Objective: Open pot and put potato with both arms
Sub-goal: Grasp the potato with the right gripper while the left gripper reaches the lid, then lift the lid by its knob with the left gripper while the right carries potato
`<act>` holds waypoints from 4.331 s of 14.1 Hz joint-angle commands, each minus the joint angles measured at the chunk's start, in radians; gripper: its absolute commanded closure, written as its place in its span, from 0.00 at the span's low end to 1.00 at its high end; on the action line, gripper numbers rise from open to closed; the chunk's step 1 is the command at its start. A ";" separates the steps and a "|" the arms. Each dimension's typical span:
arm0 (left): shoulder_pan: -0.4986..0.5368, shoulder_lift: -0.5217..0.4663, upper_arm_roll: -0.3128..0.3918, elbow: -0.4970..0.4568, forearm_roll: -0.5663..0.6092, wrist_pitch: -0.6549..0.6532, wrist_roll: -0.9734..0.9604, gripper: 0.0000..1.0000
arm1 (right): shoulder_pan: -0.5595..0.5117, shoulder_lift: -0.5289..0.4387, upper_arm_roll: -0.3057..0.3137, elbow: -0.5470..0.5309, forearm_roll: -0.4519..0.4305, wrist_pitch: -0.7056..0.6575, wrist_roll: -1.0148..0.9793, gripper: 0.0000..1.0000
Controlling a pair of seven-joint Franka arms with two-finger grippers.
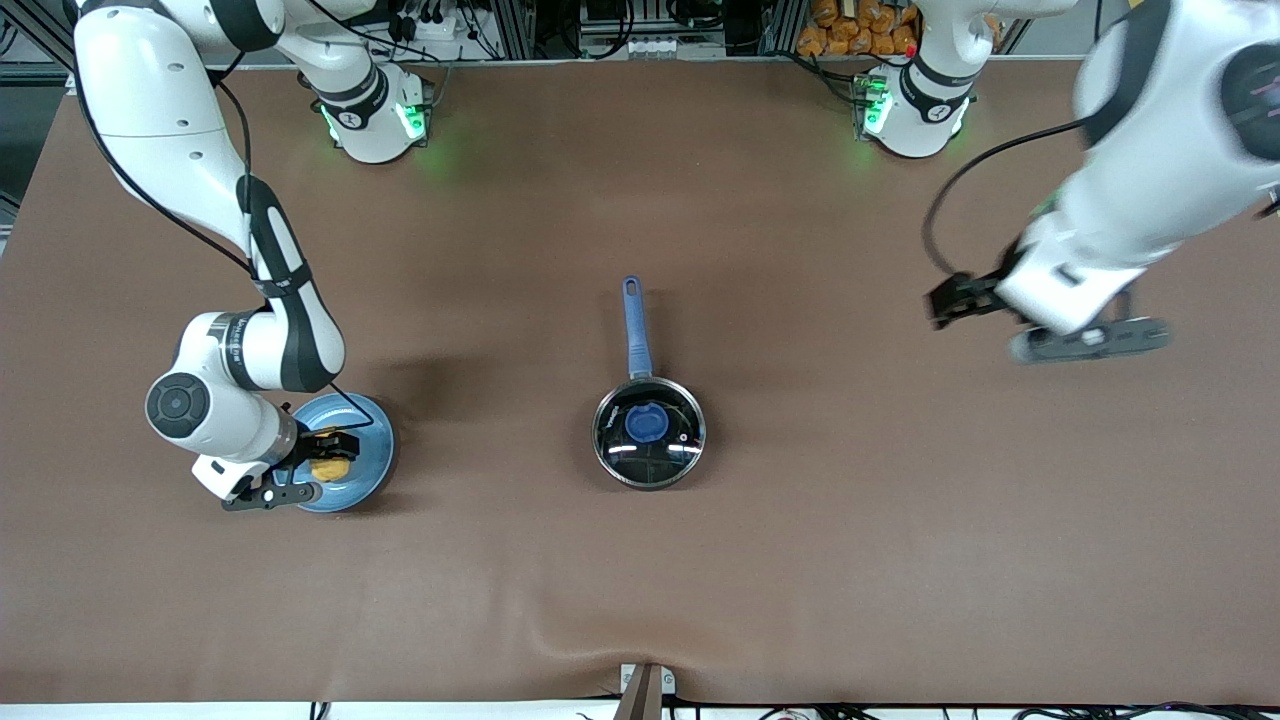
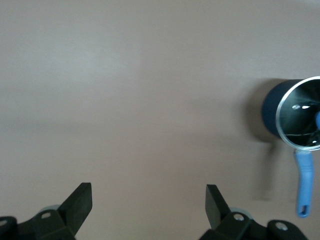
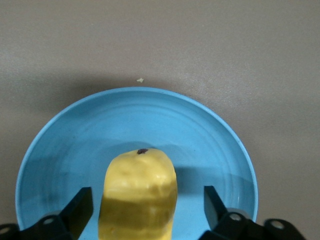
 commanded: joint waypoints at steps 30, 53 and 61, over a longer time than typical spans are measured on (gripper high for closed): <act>-0.543 0.624 0.198 0.260 0.059 0.698 -0.512 0.00 | 0.260 -0.132 0.026 0.179 0.126 -0.138 0.478 0.81; -0.436 0.326 0.239 0.121 -0.098 0.461 -0.322 0.90 | 0.479 -0.028 0.026 0.297 0.123 -0.026 0.805 0.88; -0.209 0.046 0.224 -0.481 -0.158 0.809 0.094 0.87 | 0.556 0.130 0.026 0.472 0.113 0.004 0.719 0.92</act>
